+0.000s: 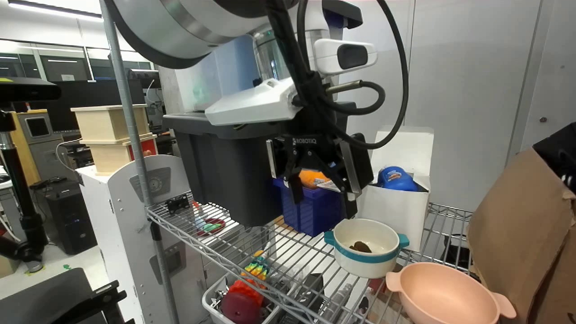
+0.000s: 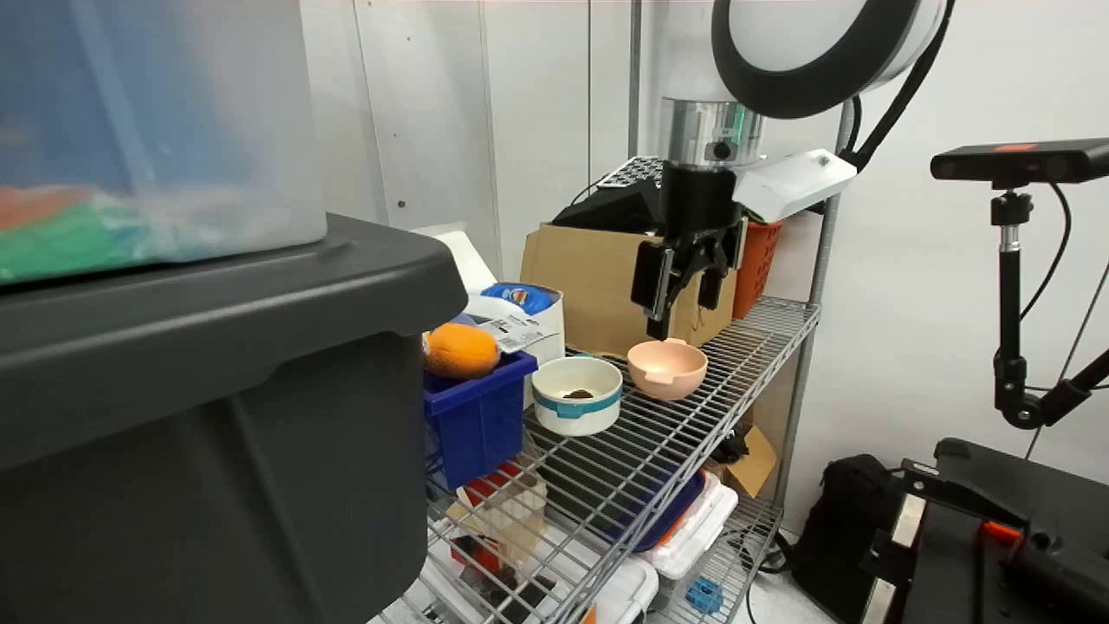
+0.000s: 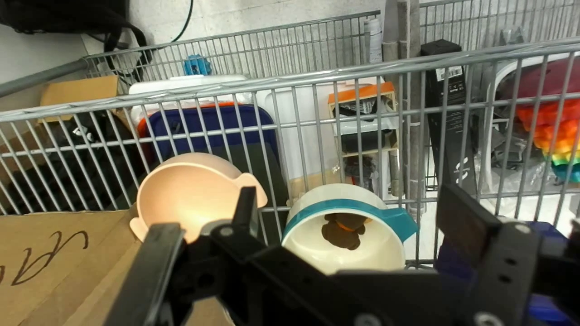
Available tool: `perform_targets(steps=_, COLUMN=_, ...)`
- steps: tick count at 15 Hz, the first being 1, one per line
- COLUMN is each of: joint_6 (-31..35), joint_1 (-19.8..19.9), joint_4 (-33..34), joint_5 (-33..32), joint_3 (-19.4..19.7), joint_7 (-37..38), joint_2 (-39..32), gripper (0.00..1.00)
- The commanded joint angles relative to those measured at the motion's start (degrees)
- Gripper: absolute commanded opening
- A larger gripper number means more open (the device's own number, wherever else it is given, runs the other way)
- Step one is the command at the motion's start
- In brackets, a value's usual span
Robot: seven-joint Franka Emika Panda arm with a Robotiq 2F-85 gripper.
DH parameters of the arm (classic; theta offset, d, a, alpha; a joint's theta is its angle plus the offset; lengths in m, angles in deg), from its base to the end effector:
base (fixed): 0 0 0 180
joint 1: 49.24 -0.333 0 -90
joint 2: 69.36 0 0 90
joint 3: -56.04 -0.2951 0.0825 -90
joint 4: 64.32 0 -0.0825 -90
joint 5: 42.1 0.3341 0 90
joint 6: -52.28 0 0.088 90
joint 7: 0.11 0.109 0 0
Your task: Put the sponges in the bowl
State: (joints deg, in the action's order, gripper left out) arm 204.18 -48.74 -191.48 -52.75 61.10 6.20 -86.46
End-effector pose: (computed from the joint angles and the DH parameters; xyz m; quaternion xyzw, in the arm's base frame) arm 0.5272 -0.0460 0.2717 0.9957 -0.0215 0.0664 0.0614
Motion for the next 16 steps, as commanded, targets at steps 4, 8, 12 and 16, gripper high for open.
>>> perform_targets(steps=4, joint_6=0.07, joint_1=-2.34, joint_4=5.45, joint_5=-0.31, joint_3=-0.26, joint_7=0.85, joint_2=-4.19, gripper=1.0)
perform_targets(steps=8, joint_6=0.53, joint_1=-4.24, joint_4=8.85, joint_5=-1.15, joint_3=0.09, joint_7=1.57, joint_2=-6.72, gripper=1.0)
perform_targets(steps=12, joint_6=0.71, joint_1=-5.87, joint_4=12.02, joint_5=-1.64, joint_3=0.42, joint_7=2.63, joint_2=-9.51, gripper=1.0)
perform_targets(steps=16, joint_6=0.9, joint_1=-6.36, joint_4=15.77, joint_5=-1.38, joint_3=1.13, joint_7=3.41, joint_2=-12.39, gripper=1.0)
